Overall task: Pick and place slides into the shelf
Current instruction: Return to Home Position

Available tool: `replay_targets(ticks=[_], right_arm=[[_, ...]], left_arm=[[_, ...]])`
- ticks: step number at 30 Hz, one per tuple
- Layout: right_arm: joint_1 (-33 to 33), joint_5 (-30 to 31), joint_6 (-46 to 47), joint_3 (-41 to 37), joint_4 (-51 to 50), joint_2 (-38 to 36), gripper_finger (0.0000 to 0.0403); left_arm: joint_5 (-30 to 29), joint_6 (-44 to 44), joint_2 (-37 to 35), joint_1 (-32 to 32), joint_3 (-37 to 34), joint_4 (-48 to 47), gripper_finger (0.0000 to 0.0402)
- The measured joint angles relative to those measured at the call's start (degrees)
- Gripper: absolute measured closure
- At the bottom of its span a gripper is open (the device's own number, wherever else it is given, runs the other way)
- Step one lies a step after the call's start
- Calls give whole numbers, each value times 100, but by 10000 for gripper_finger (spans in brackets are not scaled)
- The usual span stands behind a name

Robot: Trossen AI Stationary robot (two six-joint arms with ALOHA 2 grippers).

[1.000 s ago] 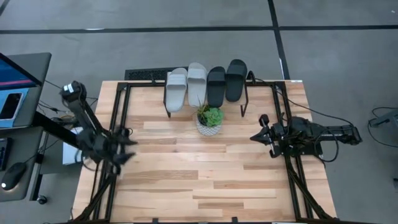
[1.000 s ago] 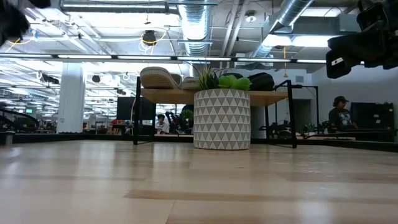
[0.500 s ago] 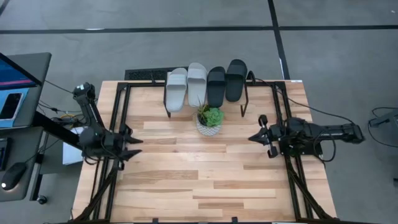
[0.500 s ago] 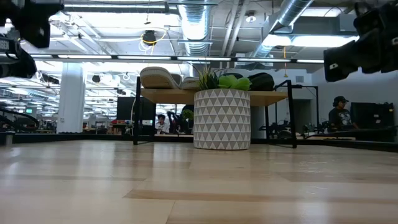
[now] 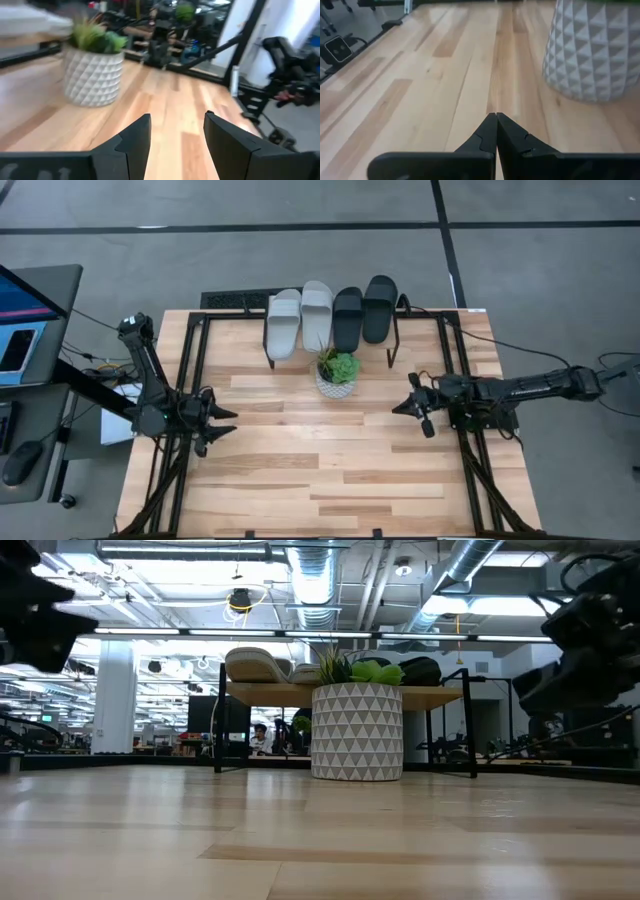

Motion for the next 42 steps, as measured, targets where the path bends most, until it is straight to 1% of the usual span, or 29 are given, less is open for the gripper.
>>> replay_targets(ticks=[3,6,8,10,14,20,23,26,29,32,37,39,42], right_arm=[[15,-21,281,-2,96,102,403],[22,-65,448,-2,379,112,403],[74,-165,274,-2,612,112,403],[156,-195,-176,-2,814,110,403],[298,-194,-882,-2,785,108,403],[381,-195,-909,-2,754,110,403],[429,-196,-494,0,922,112,403],[665,-191,-815,126,1288,56,403],[961,-116,-1529,345,1537,-88,403],[1220,42,-1985,508,1180,-327,403],[1491,295,-1808,586,-200,-931,403],[1545,294,-1823,586,-426,-1165,403],[1650,175,-2179,592,-496,-1496,403]], left_arm=[[-150,-671,0,0,-2,-449,230],[-122,-972,0,0,-2,-441,230],[-66,-1103,0,0,-4,-382,230],[7,-1142,0,0,-5,-386,230],[115,-1143,0,0,-7,-397,230],[279,-1145,0,0,-9,-404,230],[364,-1145,0,0,-11,-404,230],[366,-1145,0,0,-11,-406,230],[366,-1144,0,0,-11,-405,230],[368,-1145,0,0,-11,-406,230],[368,-1143,0,0,-13,-406,230],[368,-1143,0,0,-13,-406,230],[368,-1143,0,0,-13,-406,230]])
